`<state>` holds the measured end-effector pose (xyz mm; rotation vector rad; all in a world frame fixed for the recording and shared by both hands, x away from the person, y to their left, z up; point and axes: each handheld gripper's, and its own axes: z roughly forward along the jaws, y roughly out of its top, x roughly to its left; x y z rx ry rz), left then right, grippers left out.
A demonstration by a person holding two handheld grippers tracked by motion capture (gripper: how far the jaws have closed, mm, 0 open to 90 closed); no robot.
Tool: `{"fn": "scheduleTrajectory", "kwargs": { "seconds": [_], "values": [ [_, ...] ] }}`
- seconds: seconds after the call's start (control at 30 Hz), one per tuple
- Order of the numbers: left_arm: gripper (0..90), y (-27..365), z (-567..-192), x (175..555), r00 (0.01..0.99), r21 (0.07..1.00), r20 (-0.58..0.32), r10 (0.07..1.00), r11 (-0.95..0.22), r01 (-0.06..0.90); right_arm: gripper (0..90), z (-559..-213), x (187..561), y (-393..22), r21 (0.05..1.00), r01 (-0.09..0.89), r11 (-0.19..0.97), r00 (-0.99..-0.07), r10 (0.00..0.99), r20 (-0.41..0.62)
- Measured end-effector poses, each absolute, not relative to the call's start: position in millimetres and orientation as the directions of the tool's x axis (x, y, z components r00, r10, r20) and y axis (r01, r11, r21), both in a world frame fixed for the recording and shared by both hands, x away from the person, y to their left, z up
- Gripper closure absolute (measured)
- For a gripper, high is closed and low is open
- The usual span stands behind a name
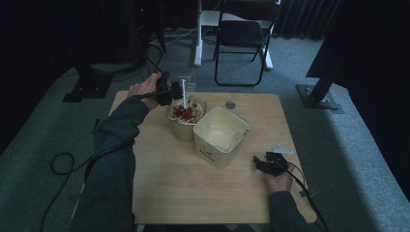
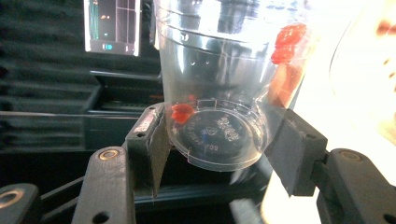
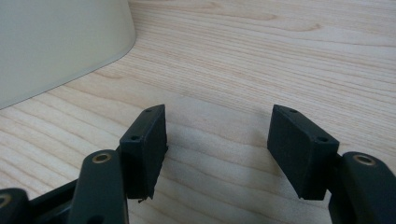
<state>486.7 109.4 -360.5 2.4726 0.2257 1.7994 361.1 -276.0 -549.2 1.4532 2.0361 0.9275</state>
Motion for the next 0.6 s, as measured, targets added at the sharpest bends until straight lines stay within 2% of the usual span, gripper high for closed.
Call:
{"fn": "scheduleTrajectory", "kwargs": {
  "seconds": [0.07,0.33,0.43,0.6],
  "values": [
    [42.8,109.2,-358.0,484.4,0.323,0.21,0.92,0.22,-0.975,0.068,37.2,-549.2,361.0,-275.9,0.75,0.628,0.209,-0.328,0.945,0.011],
    [42.6,109.6,-360.8,479.7,0.405,0.337,0.852,0.333,-0.939,0.063,37.2,-549.2,361.0,-276.2,0.749,0.628,0.211,-0.33,0.944,0.01],
    [42.6,111.3,-359.2,477.4,0.448,0.435,0.792,0.416,-0.898,0.067,37.2,-549.2,361.0,-276.0,0.75,0.627,0.211,-0.329,0.944,0.01],
    [42.5,114.0,-353.6,475.8,0.533,0.606,0.643,0.55,-0.791,0.085,37.2,-549.2,361.0,-276.1,0.749,0.628,0.211,-0.329,0.944,0.009]
  ]
}}
